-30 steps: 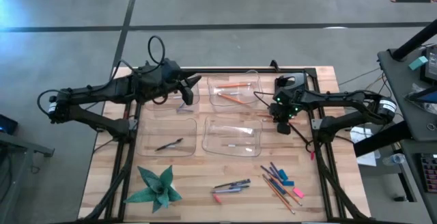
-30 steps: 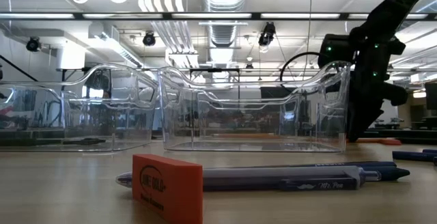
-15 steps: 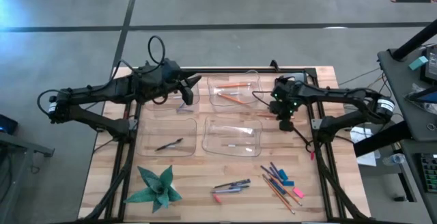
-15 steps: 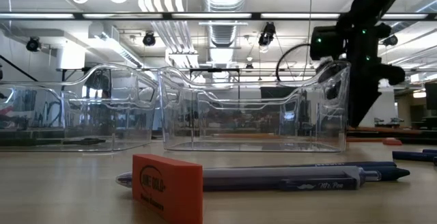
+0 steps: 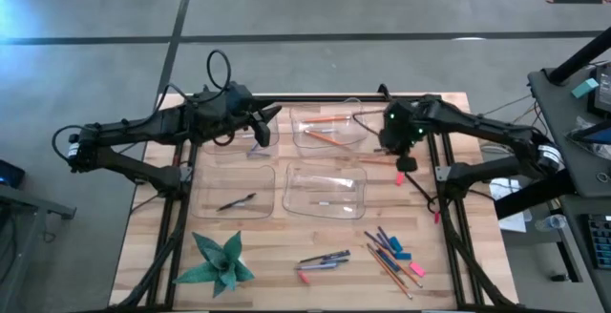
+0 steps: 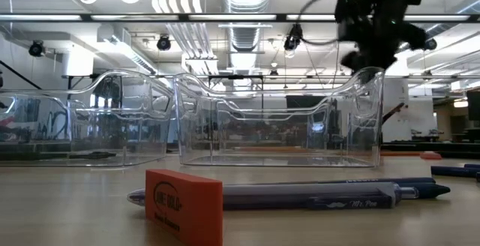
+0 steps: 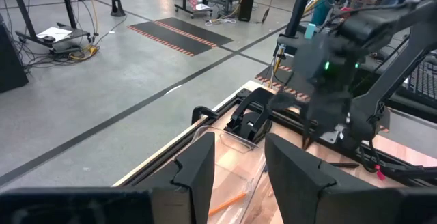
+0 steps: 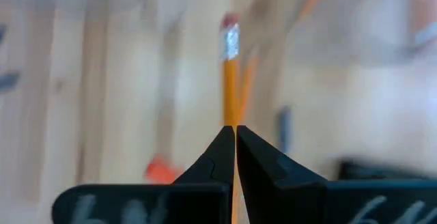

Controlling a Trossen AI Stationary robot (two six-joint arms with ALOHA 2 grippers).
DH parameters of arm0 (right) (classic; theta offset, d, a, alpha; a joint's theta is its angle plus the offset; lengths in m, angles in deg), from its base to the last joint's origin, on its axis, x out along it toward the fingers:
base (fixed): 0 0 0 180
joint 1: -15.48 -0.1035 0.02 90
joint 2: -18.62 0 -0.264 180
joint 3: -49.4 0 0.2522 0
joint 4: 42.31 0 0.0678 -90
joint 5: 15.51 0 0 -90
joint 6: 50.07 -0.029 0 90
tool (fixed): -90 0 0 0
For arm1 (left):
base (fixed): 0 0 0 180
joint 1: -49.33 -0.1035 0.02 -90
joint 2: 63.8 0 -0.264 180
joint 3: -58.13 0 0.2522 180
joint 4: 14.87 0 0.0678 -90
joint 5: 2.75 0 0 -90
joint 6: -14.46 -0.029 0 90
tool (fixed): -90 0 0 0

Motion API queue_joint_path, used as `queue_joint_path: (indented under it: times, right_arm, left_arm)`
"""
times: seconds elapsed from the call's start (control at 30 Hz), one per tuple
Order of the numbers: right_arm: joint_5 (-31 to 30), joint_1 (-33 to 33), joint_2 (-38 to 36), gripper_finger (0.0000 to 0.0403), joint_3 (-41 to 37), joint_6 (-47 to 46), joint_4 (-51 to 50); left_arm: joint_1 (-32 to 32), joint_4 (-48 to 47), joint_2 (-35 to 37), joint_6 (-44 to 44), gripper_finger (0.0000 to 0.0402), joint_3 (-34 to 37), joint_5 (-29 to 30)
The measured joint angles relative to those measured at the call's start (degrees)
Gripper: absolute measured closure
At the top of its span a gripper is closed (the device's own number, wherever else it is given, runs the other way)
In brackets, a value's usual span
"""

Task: Sort crayons/erasers/pens/pencils in bins
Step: Put the orange pencil into the top right transparent bin

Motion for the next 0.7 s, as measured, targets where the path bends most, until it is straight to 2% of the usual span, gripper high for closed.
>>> queue_joint_path:
  times: [0.2,0.27,0.37,0.5,0.63,0.7]
  right_arm:
    - [0.08,0.0,0.72,0.0395,3.17,-7.34,18.25]
    - [0.1,0.0,1.88,0.0395,4.33,-8.43,20.36]
    - [0.06,0.06,3.03,0.0394,5.69,-8.42,16.68]
    - [0.13,0.33,2.94,0.0394,6.15,-8.4,7.01]
    - [4.3,0.36,-0.99,0.0394,3.87,-9.07,3.28]
    - [4.01,0.35,-3.2,0.0394,1.86,-11.56,3.61]
  left_arm:
    - [0.01,0.0,0.0,0.0,0.0285,0.0,0.0]
    - [0.02,0.0,0.0,0.02,0.0285,0.01,0.0]
    - [0.04,0.0,0.0,0.09,0.0285,-0.01,-0.04]
    - [0.09,0.0,0.0,0.08,0.0285,0.02,-0.19]
    - [0.09,-0.02,0.0,0.04,0.0285,0.23,-0.2]
    - [0.09,-0.02,0.0,0.04,0.0285,0.32,-0.2]
